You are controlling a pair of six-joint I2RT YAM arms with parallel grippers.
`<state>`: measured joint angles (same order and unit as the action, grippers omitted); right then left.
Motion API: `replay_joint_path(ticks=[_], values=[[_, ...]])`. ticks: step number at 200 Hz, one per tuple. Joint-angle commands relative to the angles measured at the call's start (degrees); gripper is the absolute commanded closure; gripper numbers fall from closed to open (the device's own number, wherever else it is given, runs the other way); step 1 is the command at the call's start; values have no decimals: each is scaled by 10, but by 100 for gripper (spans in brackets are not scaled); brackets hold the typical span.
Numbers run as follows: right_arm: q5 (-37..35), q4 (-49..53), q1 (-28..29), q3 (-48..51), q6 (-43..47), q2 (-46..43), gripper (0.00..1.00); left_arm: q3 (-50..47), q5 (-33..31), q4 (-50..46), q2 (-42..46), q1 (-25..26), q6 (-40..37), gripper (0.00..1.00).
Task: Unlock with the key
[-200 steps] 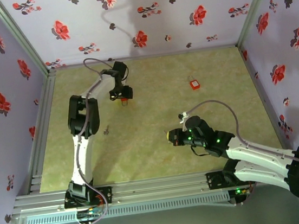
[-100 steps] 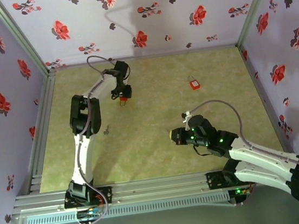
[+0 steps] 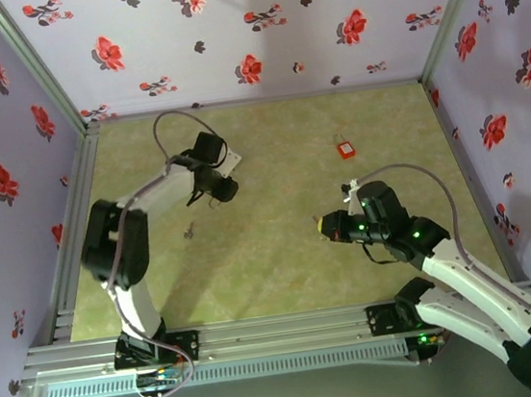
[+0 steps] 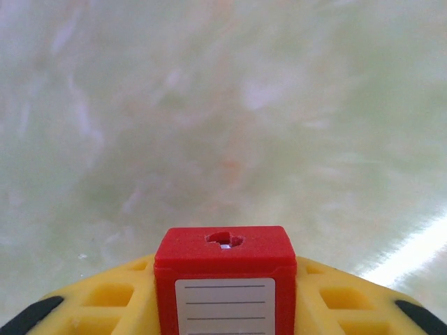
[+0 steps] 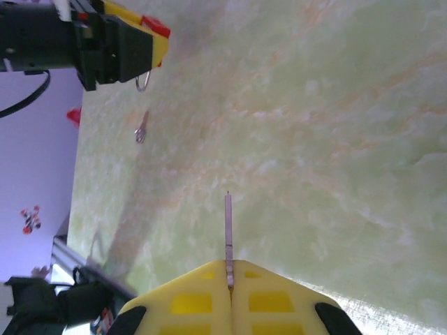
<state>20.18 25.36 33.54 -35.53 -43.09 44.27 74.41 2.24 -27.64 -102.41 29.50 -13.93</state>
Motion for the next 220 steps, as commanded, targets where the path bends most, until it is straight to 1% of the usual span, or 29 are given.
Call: replay_joint_path(ticks=[1,25,35,61,81,89,112,131,151,171,220], values=[[75,36,-8,-49,40,-1,100,-40,84,54,88,7,-111,85],[100,64,-9,-91,62,18,100,-117,126,100,174,29,-213,86],[114,70,-9,-103,67,24,100,-143,138,114,206,35,-242,85],[151,66,-9,-116,72,35,100,-173,188,115,271,44,-302,86],[214,28,-9,-114,60,43,100,-179,202,96,303,70,-347,86],[233,15,-8,-111,56,48,100,-172,202,85,310,80,-354,85],[258,11,-7,-108,55,62,100,-162,203,62,324,114,-371,86],[280,-29,-1,-96,31,66,100,-155,202,46,329,144,-392,87],[281,-31,7,-96,34,70,100,-147,199,37,326,168,-400,88],[280,-23,10,-92,40,77,100,-146,196,42,326,181,-398,88],[280,-41,20,-77,36,92,100,-139,182,42,318,219,-409,89]])
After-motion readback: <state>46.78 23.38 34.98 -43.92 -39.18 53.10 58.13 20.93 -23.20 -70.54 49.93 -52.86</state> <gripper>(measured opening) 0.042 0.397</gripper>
